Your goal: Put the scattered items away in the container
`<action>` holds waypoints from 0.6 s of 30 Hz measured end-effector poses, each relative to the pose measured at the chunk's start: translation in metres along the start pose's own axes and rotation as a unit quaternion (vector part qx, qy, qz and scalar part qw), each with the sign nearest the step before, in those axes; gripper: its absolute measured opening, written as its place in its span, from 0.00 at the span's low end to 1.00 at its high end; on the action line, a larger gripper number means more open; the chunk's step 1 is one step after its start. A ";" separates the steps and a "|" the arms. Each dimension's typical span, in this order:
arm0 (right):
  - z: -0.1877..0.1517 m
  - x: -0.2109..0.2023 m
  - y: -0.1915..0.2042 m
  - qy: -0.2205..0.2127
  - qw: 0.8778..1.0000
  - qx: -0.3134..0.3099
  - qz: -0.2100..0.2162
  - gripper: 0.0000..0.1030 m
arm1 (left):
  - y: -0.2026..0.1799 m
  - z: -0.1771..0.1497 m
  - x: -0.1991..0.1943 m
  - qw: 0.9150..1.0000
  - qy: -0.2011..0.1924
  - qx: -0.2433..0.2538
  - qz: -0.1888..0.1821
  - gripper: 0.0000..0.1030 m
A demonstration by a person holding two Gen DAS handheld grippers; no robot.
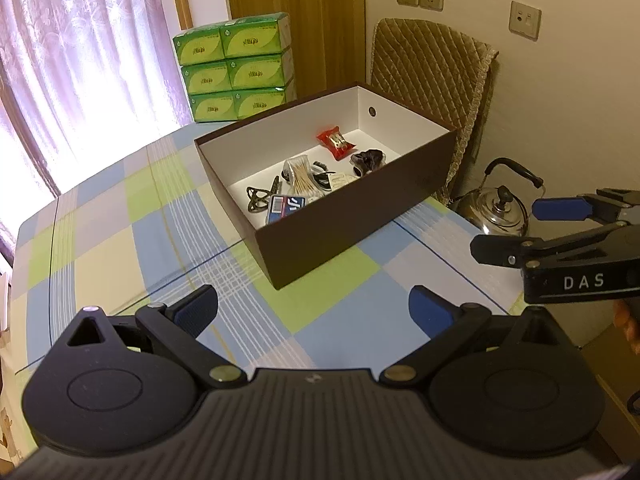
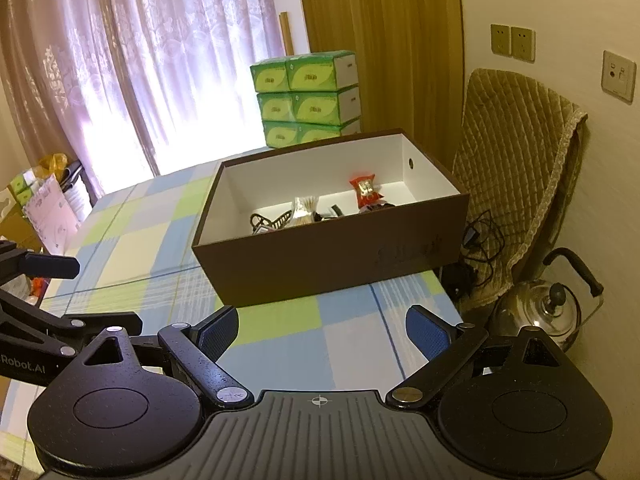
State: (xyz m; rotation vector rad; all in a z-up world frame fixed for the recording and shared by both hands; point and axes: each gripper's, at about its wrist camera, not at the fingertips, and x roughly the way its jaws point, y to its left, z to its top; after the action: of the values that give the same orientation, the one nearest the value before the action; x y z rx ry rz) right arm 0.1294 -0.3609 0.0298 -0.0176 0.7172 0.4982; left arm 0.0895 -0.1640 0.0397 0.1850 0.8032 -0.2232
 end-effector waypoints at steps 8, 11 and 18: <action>-0.005 -0.006 0.004 -0.002 1.000 -0.011 -0.001 0.93 | -0.004 -0.008 -0.005 1.000 0.004 -0.003 0.003 0.98; -0.006 -0.006 0.004 0.000 1.000 -0.010 0.000 0.93 | -0.005 -0.011 -0.008 1.000 0.004 -0.004 0.004 0.98; -0.011 -0.008 0.005 0.003 1.000 -0.010 0.000 0.93 | -0.007 -0.016 -0.010 1.000 0.008 -0.004 0.004 0.98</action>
State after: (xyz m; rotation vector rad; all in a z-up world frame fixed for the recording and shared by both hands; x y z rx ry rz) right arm 0.1156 -0.3622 0.0268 -0.0381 0.7184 0.5054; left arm 0.0702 -0.1653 0.0354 0.1833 0.8184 -0.2112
